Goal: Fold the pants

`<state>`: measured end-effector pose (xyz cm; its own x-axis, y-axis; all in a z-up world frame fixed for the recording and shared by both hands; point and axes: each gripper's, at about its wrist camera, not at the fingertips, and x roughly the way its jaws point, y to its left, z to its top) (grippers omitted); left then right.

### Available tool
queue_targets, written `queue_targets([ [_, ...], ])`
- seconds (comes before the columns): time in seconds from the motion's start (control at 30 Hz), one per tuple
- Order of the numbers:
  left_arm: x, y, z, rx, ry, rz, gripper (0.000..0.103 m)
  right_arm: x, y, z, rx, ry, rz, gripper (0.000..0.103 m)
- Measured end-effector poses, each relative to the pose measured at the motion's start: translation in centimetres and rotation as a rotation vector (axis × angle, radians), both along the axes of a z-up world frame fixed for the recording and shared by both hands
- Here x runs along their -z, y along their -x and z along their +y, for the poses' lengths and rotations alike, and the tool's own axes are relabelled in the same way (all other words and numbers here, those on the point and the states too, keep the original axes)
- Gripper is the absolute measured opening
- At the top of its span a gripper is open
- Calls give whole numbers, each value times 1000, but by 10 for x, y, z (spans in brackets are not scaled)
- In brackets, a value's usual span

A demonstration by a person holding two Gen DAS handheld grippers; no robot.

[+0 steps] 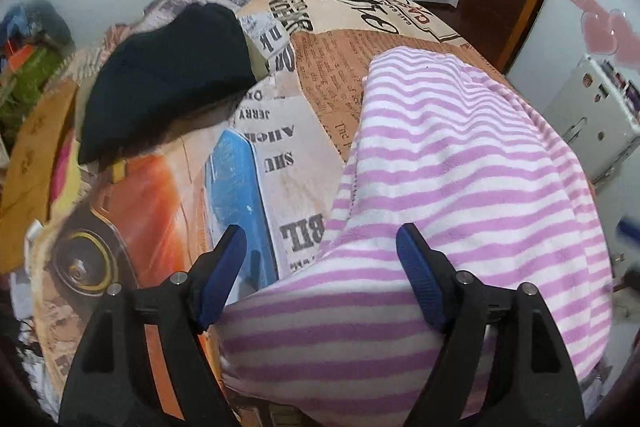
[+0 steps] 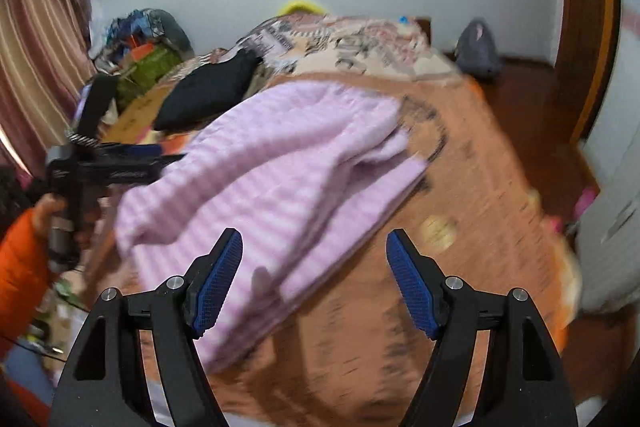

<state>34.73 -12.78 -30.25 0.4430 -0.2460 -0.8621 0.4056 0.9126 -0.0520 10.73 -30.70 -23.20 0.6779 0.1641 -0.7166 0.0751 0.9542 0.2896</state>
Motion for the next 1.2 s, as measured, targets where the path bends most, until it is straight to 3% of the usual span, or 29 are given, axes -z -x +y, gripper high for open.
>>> queue_targets([
  [0.1, 6, -7, 10, -7, 64, 57, 79, 22, -7, 15, -27, -70, 61, 71],
  [0.17, 7, -6, 13, -10, 84, 76, 79, 38, -12, 26, -56, -34, 109, 71],
  [0.3, 6, 4, 14, -9, 85, 73, 77, 47, -15, 17, -67, -27, 97, 74],
  [0.57, -2, 35, 7, 1, 70, 84, 74, 49, -24, -13, -127, 131, 96, 74],
  [0.7, -12, 58, 1, 48, 95, 81, 74, 50, -26, -40, -76, 193, 117, 73],
  [0.8, -19, 61, 3, 55, 97, 78, 68, 38, -25, -55, -43, 189, 79, 66],
  [0.9, -17, 56, 5, 52, 141, 126, 60, 24, -27, -61, -31, 166, 4, 66],
  [1.0, -13, 52, 2, 67, 188, 167, 45, 21, -35, -60, -50, 101, -31, 65],
  [1.07, -12, 52, -2, 88, 218, 187, 31, 26, -42, -55, -73, 75, -28, 53],
  [1.2, -15, 53, -9, 106, 193, 165, 26, 44, -51, -38, -127, 27, 18, 32],
])
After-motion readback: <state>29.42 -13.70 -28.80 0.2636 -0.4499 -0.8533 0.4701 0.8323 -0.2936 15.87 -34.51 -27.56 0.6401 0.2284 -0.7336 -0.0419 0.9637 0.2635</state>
